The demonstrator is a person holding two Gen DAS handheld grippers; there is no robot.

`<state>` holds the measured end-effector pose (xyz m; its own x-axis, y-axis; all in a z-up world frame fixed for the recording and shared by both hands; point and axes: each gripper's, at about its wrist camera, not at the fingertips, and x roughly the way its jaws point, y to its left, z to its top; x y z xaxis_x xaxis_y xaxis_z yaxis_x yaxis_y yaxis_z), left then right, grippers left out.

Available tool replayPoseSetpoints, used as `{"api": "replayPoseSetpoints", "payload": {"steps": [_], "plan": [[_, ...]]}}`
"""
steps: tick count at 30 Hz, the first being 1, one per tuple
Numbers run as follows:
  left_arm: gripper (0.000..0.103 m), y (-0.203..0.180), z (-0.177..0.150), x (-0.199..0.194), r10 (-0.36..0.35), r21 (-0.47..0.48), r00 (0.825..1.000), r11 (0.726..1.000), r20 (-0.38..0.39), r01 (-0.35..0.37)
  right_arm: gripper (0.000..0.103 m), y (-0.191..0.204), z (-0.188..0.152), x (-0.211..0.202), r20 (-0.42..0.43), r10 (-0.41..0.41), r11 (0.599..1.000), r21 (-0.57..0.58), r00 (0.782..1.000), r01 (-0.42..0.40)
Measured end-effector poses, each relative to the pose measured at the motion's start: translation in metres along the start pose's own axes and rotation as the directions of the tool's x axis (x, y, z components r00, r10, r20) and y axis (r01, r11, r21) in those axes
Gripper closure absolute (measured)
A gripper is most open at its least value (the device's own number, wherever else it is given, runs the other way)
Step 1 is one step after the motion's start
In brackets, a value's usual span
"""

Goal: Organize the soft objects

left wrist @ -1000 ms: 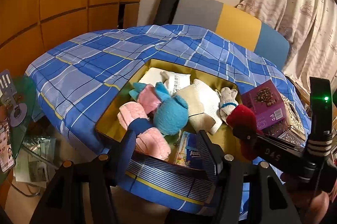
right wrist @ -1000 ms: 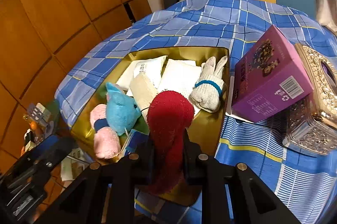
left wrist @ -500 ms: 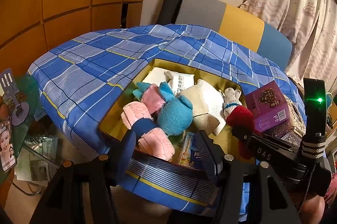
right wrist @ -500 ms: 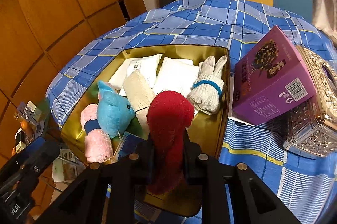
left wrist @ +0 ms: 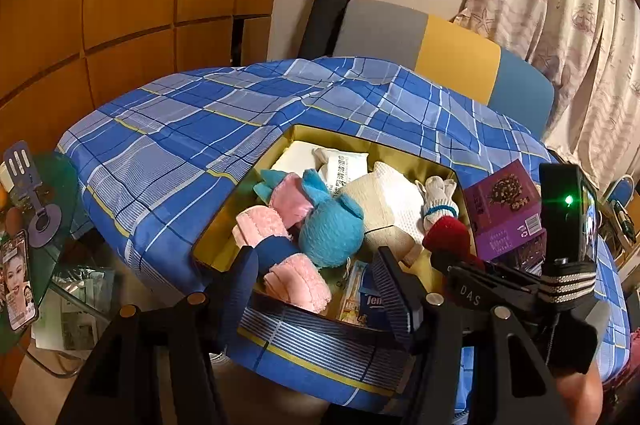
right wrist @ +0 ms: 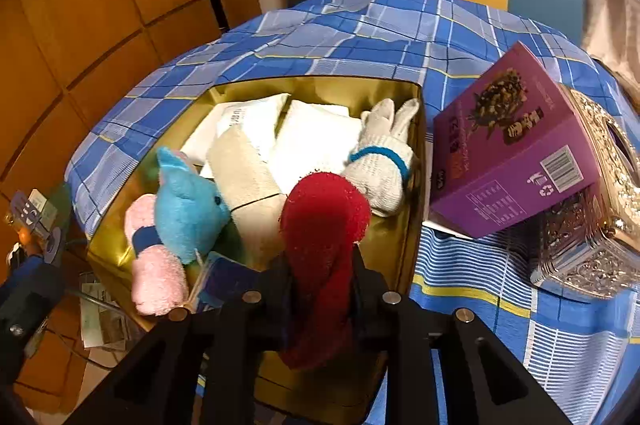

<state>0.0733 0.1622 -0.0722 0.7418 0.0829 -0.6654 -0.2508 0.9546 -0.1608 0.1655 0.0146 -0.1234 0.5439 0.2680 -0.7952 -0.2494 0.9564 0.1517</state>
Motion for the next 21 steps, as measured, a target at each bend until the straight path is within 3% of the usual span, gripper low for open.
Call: {"api": "replayPoseSetpoints", "payload": {"steps": [8, 12, 21], "plan": [[0.042, -0.001, 0.000, 0.000, 0.031, -0.008, 1.000, 0.999, 0.005, -0.031, 0.074, -0.011, -0.002, -0.005, 0.010, -0.011, 0.999, 0.032, 1.000, 0.011], [0.042, -0.003, 0.000, 0.000, 0.050, 0.000, 0.999, 0.999, 0.009, -0.050, 0.056, -0.010, 0.000, -0.013, 0.042, 0.020, 1.000, 0.017, 0.999, -0.021], [0.042, -0.005, 0.000, 0.001, 0.095, 0.000, 0.995, 0.995, -0.006, -0.095, 0.053, -0.021, -0.002, -0.033, 0.061, 0.006, 0.997, 0.070, 0.998, -0.010]]}}
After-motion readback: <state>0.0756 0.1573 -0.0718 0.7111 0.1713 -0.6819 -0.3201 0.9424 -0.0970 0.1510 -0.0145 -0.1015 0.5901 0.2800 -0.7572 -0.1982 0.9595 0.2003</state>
